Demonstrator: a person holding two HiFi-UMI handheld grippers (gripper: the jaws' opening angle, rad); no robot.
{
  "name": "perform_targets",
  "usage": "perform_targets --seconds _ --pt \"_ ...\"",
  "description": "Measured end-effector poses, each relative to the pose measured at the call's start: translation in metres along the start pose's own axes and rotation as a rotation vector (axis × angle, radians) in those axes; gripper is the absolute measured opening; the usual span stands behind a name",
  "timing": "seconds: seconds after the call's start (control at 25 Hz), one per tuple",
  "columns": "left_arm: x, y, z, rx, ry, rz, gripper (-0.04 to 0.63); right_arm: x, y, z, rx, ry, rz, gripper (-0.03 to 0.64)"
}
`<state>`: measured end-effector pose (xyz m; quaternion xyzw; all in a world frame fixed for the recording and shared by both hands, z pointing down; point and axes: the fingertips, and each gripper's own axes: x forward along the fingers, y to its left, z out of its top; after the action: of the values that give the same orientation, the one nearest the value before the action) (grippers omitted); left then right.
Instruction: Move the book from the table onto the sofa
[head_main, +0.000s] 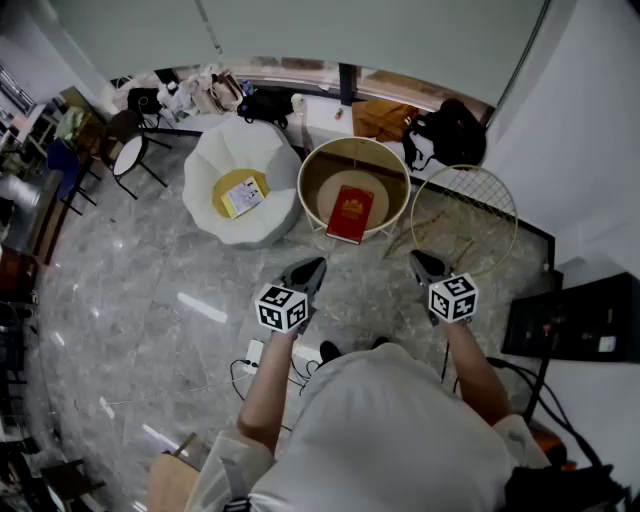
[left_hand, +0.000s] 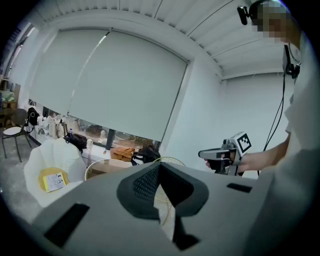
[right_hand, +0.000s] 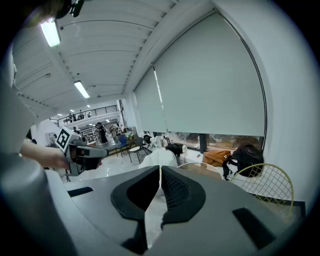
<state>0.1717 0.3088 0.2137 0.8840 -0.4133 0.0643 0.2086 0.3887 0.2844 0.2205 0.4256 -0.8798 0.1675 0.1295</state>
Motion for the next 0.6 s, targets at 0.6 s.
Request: perform_targets --seconds 0.6 --pt "-0.008 0.012 -0.002 -0.001 0.005 -0.026 0.002 0.009 0.018 -0.003 0.007 0.005 -0.01 0.041"
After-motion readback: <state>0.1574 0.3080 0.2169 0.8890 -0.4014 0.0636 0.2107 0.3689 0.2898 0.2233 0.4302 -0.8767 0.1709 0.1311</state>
